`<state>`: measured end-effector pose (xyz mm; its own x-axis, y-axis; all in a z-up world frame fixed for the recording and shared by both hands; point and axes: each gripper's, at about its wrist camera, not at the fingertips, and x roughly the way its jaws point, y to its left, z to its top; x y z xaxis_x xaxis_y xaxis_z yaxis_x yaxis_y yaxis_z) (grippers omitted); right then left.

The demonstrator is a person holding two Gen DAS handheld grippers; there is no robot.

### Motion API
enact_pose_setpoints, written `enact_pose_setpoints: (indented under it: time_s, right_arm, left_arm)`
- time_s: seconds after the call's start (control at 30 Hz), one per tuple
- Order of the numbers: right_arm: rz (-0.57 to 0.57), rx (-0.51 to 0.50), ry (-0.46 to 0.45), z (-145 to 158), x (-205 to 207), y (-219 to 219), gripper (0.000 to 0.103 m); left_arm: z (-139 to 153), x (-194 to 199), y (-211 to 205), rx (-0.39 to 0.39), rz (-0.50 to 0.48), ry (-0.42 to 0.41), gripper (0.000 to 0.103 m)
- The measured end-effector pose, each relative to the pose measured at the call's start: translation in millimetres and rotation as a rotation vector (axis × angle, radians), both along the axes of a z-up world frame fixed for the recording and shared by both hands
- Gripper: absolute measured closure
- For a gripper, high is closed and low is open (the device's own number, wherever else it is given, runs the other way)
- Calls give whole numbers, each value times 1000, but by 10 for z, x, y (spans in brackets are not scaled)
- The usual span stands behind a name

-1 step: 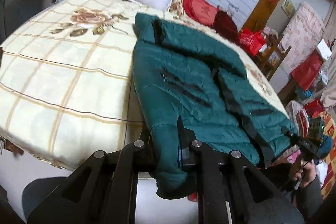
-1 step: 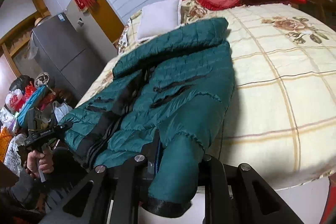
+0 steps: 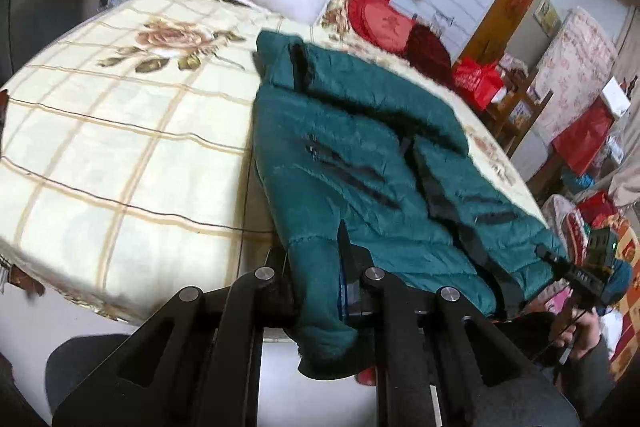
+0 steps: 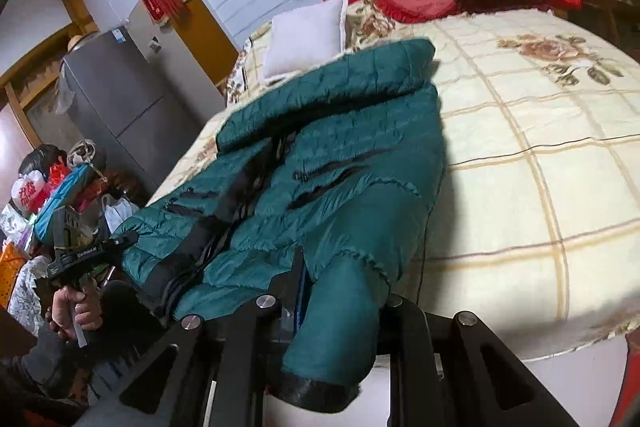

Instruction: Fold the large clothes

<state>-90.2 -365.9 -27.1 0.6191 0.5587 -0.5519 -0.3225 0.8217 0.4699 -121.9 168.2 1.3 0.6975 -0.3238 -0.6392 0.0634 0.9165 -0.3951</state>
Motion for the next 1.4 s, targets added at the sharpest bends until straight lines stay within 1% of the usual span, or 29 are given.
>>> enact_pose_setpoints:
  time_s: [0.17, 0.4, 0.43, 0.53, 0.6, 0.7, 0.77, 0.87, 0.9, 0.97, 1.07, 1.13, 1.2, 1.3, 1.4]
  right_arm:
    - [-19, 23, -55, 201, -342, -108, 86]
    - [-32, 73, -100, 455, -746, -234, 86]
    - [-33, 76, -105, 488, -813, -268, 86]
    - [-32, 89, -121, 579, -908, -292, 87]
    - [-40, 93, -140, 610, -905, -311, 87]
    - [-63, 103, -167, 640, -755, -303, 87]
    - [-77, 106, -187, 692, -672, -257, 87]
    - [-118, 89, -235, 805, -499, -188, 87]
    - [-129, 82, -254, 853, -425, -172, 87]
    - [-139, 71, -270, 918, -289, -139, 87]
    - [-154, 54, -281, 982, -59, -104, 87]
    - [-164, 43, -288, 1016, 97, -80, 87]
    - [-183, 8, -307, 1062, 257, -32, 87]
    - [-207, -19, -333, 1116, 487, 41, 87]
    - [-234, -26, -341, 1143, 761, 81, 87]
  left_arm:
    - [146, -268, 16, -28, -10, -29, 92]
    - [305, -742, 113, -129, -12, -61, 92]
    - [331, -778, 123, -141, -15, -68, 92]
    - [404, -782, 122, -144, -22, -107, 92]
    - [440, -682, 155, -155, -8, -123, 92]
    - [537, -481, 136, -149, 34, -165, 92]
    - [615, -348, 104, -120, 55, -198, 91]
    - [749, -100, 26, -56, 72, -266, 91]
    - [772, -13, 15, -48, 73, -275, 91]
    - [797, 177, 21, -51, 82, -279, 91]
    - [823, 459, 8, -27, 104, -286, 91]
    - [828, 599, 1, -18, 119, -290, 91]
    - [847, 728, 5, -11, 131, -299, 91]
    - [899, 933, 11, -19, 146, -306, 91]
    - [922, 1213, -19, 9, 166, -304, 91]
